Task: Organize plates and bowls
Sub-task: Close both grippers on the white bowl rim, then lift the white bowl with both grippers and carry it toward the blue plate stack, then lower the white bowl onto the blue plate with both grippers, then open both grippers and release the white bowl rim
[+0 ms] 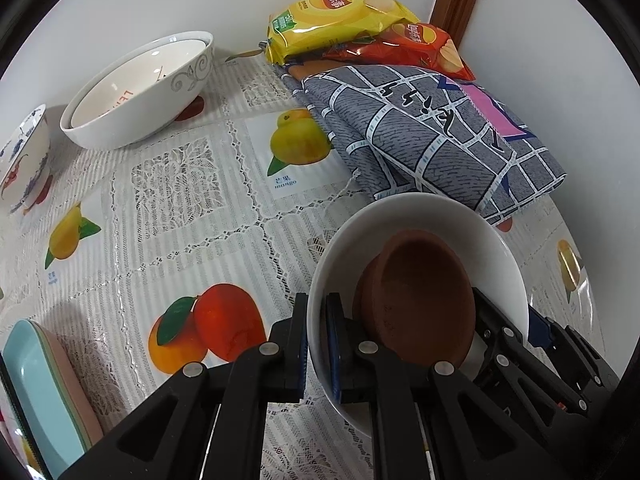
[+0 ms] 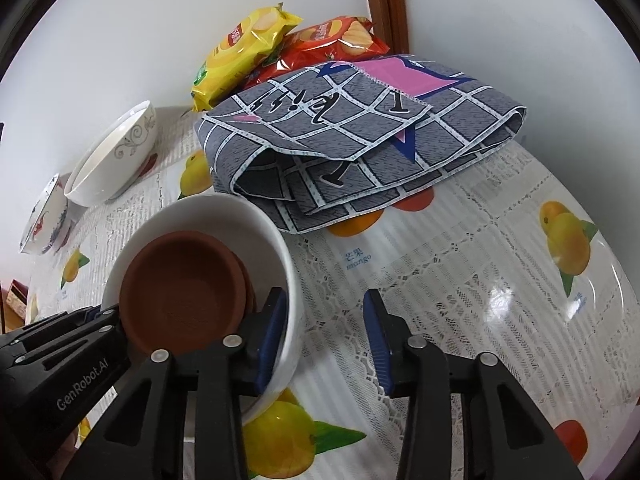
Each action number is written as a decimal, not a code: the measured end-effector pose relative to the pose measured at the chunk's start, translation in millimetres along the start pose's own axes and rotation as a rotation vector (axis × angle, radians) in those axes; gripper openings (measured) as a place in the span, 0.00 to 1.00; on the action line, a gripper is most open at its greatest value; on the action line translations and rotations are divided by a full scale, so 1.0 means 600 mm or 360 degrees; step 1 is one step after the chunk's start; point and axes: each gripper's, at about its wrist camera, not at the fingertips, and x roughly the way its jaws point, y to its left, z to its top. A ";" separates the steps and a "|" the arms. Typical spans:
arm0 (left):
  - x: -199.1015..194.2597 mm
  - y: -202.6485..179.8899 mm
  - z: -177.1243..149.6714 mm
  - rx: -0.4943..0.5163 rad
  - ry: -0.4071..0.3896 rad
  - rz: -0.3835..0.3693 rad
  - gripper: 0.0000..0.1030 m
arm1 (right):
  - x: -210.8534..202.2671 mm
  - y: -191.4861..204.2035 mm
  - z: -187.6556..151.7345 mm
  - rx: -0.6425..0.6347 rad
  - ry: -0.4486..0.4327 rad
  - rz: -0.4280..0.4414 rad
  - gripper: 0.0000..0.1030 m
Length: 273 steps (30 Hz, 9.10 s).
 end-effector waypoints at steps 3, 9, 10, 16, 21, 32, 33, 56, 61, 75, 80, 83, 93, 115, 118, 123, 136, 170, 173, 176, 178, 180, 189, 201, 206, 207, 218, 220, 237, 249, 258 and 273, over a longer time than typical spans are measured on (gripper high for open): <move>-0.001 -0.001 -0.002 0.0009 -0.0011 0.0009 0.09 | 0.001 0.001 0.001 0.0002 0.0018 -0.0006 0.37; -0.001 0.002 -0.004 -0.0006 -0.0024 -0.0001 0.09 | 0.002 0.000 0.002 0.0018 0.0027 0.0005 0.37; -0.001 0.001 -0.004 -0.0004 -0.0026 0.0000 0.09 | 0.002 0.001 0.001 0.0014 0.0021 0.0002 0.37; -0.003 -0.002 -0.006 0.0006 -0.0040 -0.0006 0.09 | -0.004 0.013 -0.003 -0.0006 0.0004 0.0064 0.12; -0.002 -0.002 -0.005 0.0009 -0.0030 -0.0010 0.08 | -0.004 0.012 -0.002 0.0002 0.0002 0.0072 0.12; 0.000 0.000 -0.003 -0.0002 -0.0015 -0.0018 0.07 | -0.004 0.008 -0.001 0.0046 0.0022 0.0082 0.12; 0.000 0.000 -0.003 -0.0003 -0.0017 -0.0018 0.07 | -0.004 0.009 -0.002 0.0046 0.0018 0.0082 0.12; -0.016 -0.005 -0.009 0.0012 -0.0036 -0.0041 0.08 | -0.014 -0.013 -0.007 0.0139 0.0017 0.0191 0.11; -0.023 0.009 -0.015 -0.0009 -0.0034 -0.0024 0.08 | -0.017 -0.003 -0.008 0.0117 0.0012 0.0204 0.11; -0.060 0.050 -0.018 -0.0052 -0.0090 -0.0020 0.09 | -0.039 0.031 -0.009 0.0111 -0.0010 0.0254 0.11; -0.073 0.067 -0.022 -0.0076 -0.0107 -0.0022 0.09 | -0.051 0.050 -0.012 0.0091 -0.0023 0.0266 0.11; -0.081 0.077 -0.027 -0.0092 -0.0114 -0.0018 0.09 | -0.056 0.058 -0.013 0.0088 -0.0026 0.0278 0.11; -0.105 0.099 -0.041 -0.0126 -0.0139 0.0007 0.09 | -0.071 0.077 -0.021 0.0087 -0.0029 0.0327 0.11; -0.156 0.153 -0.067 -0.0215 -0.0198 0.0043 0.09 | -0.108 0.133 -0.037 0.0029 -0.0070 0.0395 0.11; -0.162 0.162 -0.071 -0.0227 -0.0204 0.0050 0.09 | -0.111 0.141 -0.040 0.0019 -0.0071 0.0404 0.11; -0.173 0.180 -0.080 -0.0246 -0.0211 0.0054 0.09 | -0.115 0.156 -0.045 -0.0003 -0.0070 0.0422 0.11; -0.187 0.216 -0.099 -0.0302 -0.0225 0.0069 0.09 | -0.123 0.195 -0.059 -0.0063 -0.0063 0.0428 0.11; -0.221 0.305 -0.139 -0.0407 -0.0253 0.0126 0.10 | -0.137 0.281 -0.085 -0.0158 -0.0059 0.0549 0.11; -0.227 0.316 -0.140 -0.0422 -0.0256 0.0135 0.10 | -0.139 0.294 -0.086 -0.0176 -0.0052 0.0558 0.11; -0.233 0.333 -0.142 -0.0440 -0.0263 0.0151 0.10 | -0.143 0.314 -0.086 -0.0206 -0.0056 0.0566 0.11; -0.237 0.345 -0.144 -0.0454 -0.0269 0.0166 0.10 | -0.144 0.328 -0.087 -0.0222 -0.0057 0.0574 0.11; -0.240 0.359 -0.146 -0.0472 -0.0271 0.0180 0.10 | -0.144 0.342 -0.087 -0.0236 -0.0053 0.0583 0.11; -0.246 0.409 -0.160 -0.0528 -0.0268 0.0237 0.10 | -0.138 0.398 -0.101 -0.0290 -0.0032 0.0628 0.11; -0.222 0.457 -0.180 -0.0583 -0.0219 0.0274 0.10 | -0.107 0.446 -0.123 -0.0337 0.0031 0.0645 0.10; -0.202 0.467 -0.184 -0.0591 -0.0183 0.0268 0.10 | -0.089 0.455 -0.135 -0.0349 0.0065 0.0620 0.10; -0.196 0.467 -0.185 -0.0592 -0.0175 0.0264 0.10 | -0.084 0.455 -0.136 -0.0347 0.0075 0.0613 0.10; -0.151 0.459 -0.194 -0.0584 -0.0127 0.0241 0.11 | -0.033 0.440 -0.149 -0.0327 0.0181 0.0547 0.09; -0.149 0.461 -0.195 -0.0579 -0.0127 0.0239 0.11 | -0.034 0.442 -0.150 -0.0343 0.0169 0.0534 0.09; -0.153 0.463 -0.196 -0.0556 -0.0109 0.0241 0.17 | -0.036 0.441 -0.151 -0.0378 0.0155 0.0535 0.11; -0.182 0.462 -0.195 -0.0535 -0.0121 0.0281 0.23 | -0.051 0.434 -0.153 -0.0377 0.0149 0.0545 0.16; -0.209 0.446 -0.214 -0.0524 -0.0140 0.0281 0.28 | -0.083 0.423 -0.161 -0.0449 0.0134 0.0533 0.23; -0.324 0.341 -0.260 -0.0374 -0.0348 0.0261 0.49 | -0.262 0.314 -0.195 -0.0573 -0.0147 0.0296 0.49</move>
